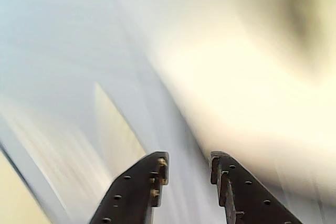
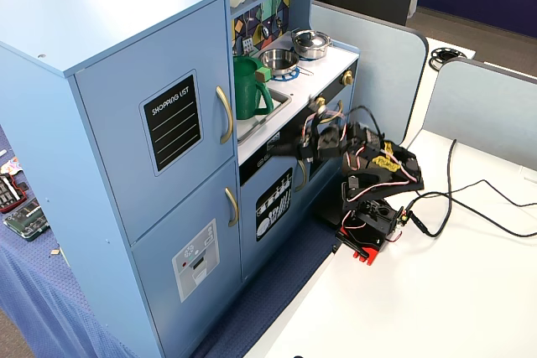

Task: Open the left cabinet door

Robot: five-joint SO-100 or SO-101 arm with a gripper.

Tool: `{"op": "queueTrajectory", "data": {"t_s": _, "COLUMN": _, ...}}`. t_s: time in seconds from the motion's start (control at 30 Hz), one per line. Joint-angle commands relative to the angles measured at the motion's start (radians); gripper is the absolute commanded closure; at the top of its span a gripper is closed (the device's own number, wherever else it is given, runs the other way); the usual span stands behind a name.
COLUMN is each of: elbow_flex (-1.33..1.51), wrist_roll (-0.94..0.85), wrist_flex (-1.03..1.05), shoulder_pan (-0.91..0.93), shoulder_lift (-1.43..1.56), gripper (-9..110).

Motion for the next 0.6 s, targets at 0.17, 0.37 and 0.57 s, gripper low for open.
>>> {"op": "queueTrajectory", "data": {"t_s": 0.17, "elbow_flex": -0.233, "wrist_roll": -0.101, "wrist_flex": -0.207, "shoulder_pan": -0.078, "shoulder_lift": -0.141, "gripper": 90}}
{"op": "queueTrajectory", "data": {"t_s": 0.37, "elbow_flex": -0.275, "wrist_roll": -0.094, "wrist_flex": -0.259, "shoulder_pan": -0.072, "shoulder_lift": -0.225, "gripper": 80}}
{"op": "queueTrajectory", "data": {"t_s": 0.57, "elbow_flex": -0.342, "wrist_roll": -0.083, "wrist_flex": -0.331, "shoulder_pan": -0.080, "shoulder_lift": -0.327, "gripper": 71}}
